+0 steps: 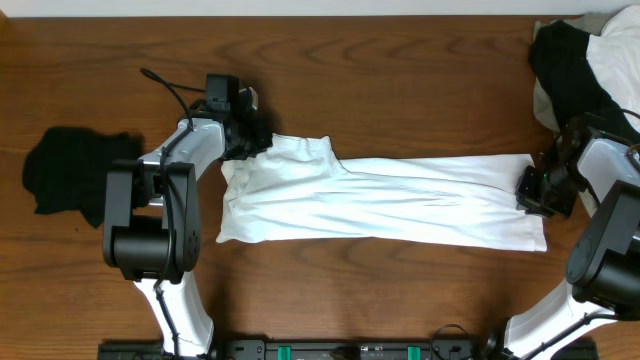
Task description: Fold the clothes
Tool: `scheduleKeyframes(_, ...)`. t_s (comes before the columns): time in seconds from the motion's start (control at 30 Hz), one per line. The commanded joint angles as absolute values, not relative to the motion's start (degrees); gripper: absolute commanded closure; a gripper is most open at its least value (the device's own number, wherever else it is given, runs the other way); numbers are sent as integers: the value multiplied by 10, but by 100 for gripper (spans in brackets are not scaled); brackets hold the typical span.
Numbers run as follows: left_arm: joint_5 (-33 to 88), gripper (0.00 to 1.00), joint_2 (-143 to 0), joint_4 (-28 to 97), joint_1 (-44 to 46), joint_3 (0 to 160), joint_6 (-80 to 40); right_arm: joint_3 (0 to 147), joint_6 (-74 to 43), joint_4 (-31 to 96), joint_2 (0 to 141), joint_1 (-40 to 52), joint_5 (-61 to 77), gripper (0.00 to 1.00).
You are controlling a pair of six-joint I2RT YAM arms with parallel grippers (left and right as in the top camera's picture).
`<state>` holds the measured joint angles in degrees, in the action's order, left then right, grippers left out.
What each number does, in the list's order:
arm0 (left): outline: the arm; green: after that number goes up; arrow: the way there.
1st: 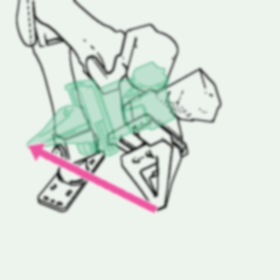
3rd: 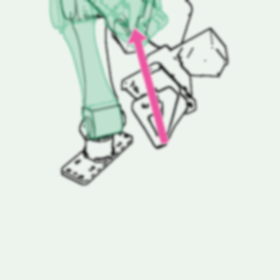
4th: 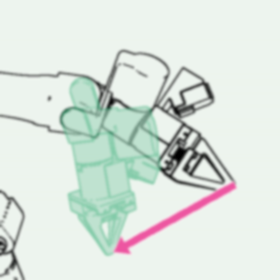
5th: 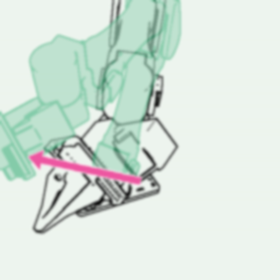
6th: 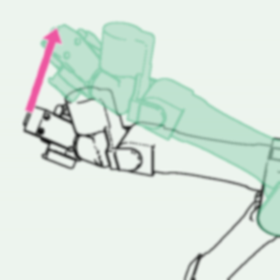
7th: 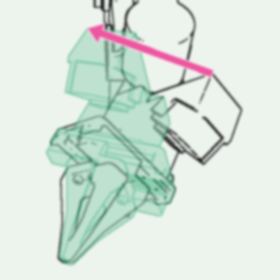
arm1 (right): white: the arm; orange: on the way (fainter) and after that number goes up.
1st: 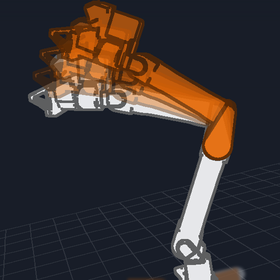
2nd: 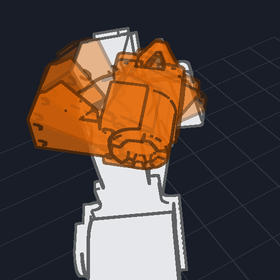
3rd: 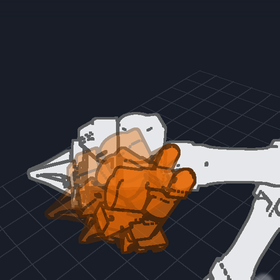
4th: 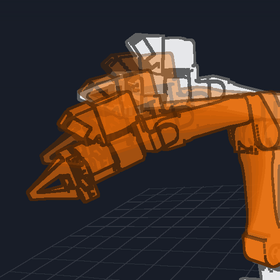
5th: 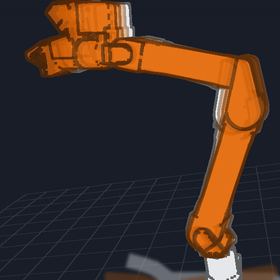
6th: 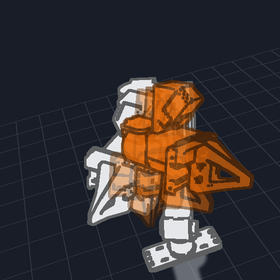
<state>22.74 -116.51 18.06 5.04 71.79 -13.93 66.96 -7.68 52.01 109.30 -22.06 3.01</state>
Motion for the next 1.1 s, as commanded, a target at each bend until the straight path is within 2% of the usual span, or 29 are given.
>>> scheduleKeyframes(0.0, 247, 94, -1159, 194, 52, 715, -140, 665, -81, 521, 1108, -228, 34, 85)
scheduleKeyframes(0.2, 258, 94, -1057, 213, 51, 715, -139, 665, -81, 521, 1108, -228, 35, 85)
scheduleKeyframes(0.43, 270, 94, -946, 324, 51, 715, -139, 665, -81, 521, 1108, -228, 35, 85)
scheduleKeyframes(0.7, 284, 94, -923, 441, 51, 715, -138, 665, -81, 521, 1108, -228, 35, 85)
scheduleKeyframes(1.07, 333, 94, -900, 532, 51, 715, -138, 665, -81, 521, 1108, -228, 35, 85)
